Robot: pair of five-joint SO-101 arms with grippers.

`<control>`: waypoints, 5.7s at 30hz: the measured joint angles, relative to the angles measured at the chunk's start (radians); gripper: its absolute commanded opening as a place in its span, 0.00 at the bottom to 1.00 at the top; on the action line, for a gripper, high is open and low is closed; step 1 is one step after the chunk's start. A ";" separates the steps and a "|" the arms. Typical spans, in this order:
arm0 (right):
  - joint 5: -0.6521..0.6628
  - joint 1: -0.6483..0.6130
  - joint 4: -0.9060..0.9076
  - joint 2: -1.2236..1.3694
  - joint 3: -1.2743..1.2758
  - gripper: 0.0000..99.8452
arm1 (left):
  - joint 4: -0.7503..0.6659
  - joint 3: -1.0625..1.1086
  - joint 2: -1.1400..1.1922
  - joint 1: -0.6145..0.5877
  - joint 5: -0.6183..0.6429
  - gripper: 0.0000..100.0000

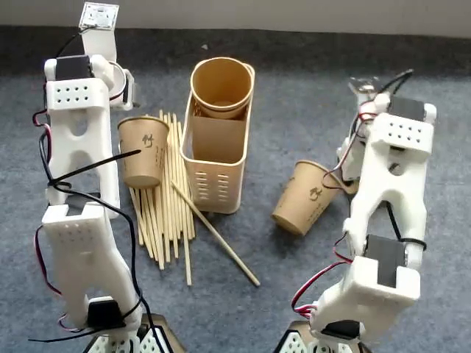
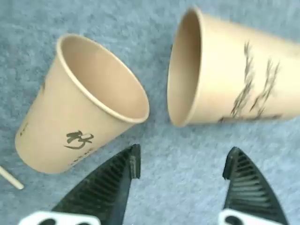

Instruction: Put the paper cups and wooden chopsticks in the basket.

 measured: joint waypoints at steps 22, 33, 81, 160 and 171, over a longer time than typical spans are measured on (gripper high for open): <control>0.434 -0.002 -0.261 0.094 0.009 0.28 | 0.000 0.000 0.000 -0.021 0.000 0.22; 0.488 0.041 -0.276 0.233 0.003 0.28 | -0.140 0.000 0.003 -0.069 -0.002 0.22; 0.405 0.049 -0.333 0.358 -0.058 0.03 | 0.334 0.514 -0.310 -0.310 -0.560 0.09; -0.566 -0.014 0.150 0.319 -1.458 0.01 | 0.026 -0.247 -0.500 0.310 0.011 0.21; -0.825 -0.155 -0.025 0.315 -1.470 0.01 | 0.018 -0.124 -0.463 0.051 0.011 0.21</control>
